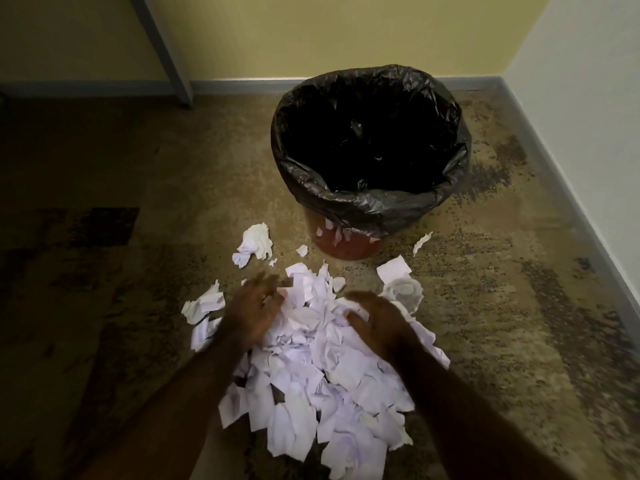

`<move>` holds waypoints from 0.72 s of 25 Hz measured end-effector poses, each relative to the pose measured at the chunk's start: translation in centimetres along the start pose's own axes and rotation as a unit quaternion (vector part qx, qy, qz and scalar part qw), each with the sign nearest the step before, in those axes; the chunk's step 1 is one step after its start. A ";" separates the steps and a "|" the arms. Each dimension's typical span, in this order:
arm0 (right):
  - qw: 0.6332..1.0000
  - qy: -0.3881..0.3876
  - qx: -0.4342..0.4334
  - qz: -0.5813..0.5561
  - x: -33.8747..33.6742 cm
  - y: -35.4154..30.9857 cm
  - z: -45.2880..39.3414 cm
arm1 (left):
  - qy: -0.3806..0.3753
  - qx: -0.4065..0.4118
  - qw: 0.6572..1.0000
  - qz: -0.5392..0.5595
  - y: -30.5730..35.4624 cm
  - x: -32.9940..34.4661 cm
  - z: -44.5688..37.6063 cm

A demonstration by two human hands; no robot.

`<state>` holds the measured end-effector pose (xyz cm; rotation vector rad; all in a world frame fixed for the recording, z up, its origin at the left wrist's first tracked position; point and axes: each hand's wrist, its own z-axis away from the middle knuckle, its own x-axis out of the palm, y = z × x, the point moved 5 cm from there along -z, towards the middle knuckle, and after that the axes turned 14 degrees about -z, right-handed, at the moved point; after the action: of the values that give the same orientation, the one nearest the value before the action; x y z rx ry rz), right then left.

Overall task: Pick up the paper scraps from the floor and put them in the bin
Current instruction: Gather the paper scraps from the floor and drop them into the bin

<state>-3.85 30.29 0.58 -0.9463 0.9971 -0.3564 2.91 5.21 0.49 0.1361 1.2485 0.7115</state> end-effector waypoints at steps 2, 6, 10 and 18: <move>0.993 0.116 -0.003 -0.032 -3.0 0.1 1.9 | 0.109 -0.042 0.993 0.025 -2.2 -2.8 0.9; 0.969 0.224 0.100 0.023 -6.0 5.5 7.2 | 0.117 -0.233 0.965 0.041 -11.1 -2.9 4.3; 0.950 0.185 0.244 -0.063 -3.9 10.0 11.2 | 0.038 -0.234 0.968 0.076 -13.8 0.6 7.2; 0.936 0.201 0.208 -0.199 -0.1 5.9 10.5 | -0.015 -0.137 0.987 0.085 -5.1 3.6 7.0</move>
<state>4.00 39.04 -2.06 -0.6913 1.0349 -1.0943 11.84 5.23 -2.45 0.0265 1.1062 1.0173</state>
